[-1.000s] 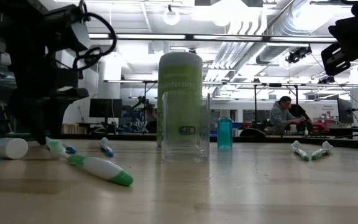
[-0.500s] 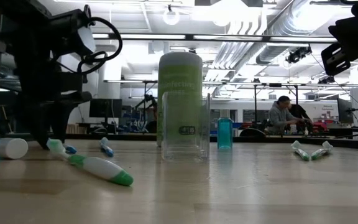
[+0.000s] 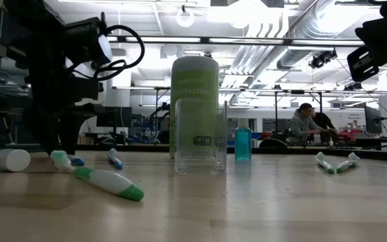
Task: Pick & Place toothbrushing station
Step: Put the top left blue toothbrush into the transparent organizer
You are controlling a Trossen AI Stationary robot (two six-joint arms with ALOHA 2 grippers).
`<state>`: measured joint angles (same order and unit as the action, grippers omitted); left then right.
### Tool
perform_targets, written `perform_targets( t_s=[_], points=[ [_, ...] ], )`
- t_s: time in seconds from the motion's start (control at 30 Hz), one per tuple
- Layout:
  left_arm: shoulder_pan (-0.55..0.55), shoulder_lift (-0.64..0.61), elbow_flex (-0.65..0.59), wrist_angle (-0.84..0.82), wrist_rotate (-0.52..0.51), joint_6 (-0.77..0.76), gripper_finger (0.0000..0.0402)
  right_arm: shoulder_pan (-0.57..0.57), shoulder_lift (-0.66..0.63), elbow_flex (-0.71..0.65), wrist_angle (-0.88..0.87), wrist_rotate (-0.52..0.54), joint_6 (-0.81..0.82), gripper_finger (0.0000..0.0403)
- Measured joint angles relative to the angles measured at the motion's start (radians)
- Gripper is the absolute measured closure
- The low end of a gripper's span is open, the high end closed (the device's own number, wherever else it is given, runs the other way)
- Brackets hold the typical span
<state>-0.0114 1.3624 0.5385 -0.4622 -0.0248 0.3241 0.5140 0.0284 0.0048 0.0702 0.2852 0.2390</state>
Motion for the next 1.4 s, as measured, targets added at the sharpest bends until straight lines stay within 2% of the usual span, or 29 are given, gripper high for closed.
perform_targets(
  t_s=[0.37, 0.7, 0.93, 1.27, 1.4],
  points=[
    [0.002, -0.001, -0.002, 0.003, 0.015, -0.018, 0.0364, 0.000, 0.000, 0.000, 0.000, 0.000, 0.000, 0.0366],
    [0.002, 0.000, -0.002, -0.006, 0.030, -0.018, 0.0371, 0.000, 0.000, 0.000, 0.000, 0.000, 0.000, 0.0366],
    [-0.004, -0.007, -0.004, -0.023, 0.061, -0.018, 0.0393, 0.000, 0.000, 0.000, 0.000, 0.000, 0.000, 0.0366],
    [-0.064, -0.120, -0.009, -0.052, 0.075, -0.048, 0.0397, 0.000, 0.000, 0.000, 0.000, 0.000, 0.000, 0.0366],
    [-0.119, -0.167, -0.008, -0.046, 0.005, -0.061, 0.0397, 0.000, 0.000, 0.000, 0.000, 0.000, 0.000, 0.0366]
  ],
)
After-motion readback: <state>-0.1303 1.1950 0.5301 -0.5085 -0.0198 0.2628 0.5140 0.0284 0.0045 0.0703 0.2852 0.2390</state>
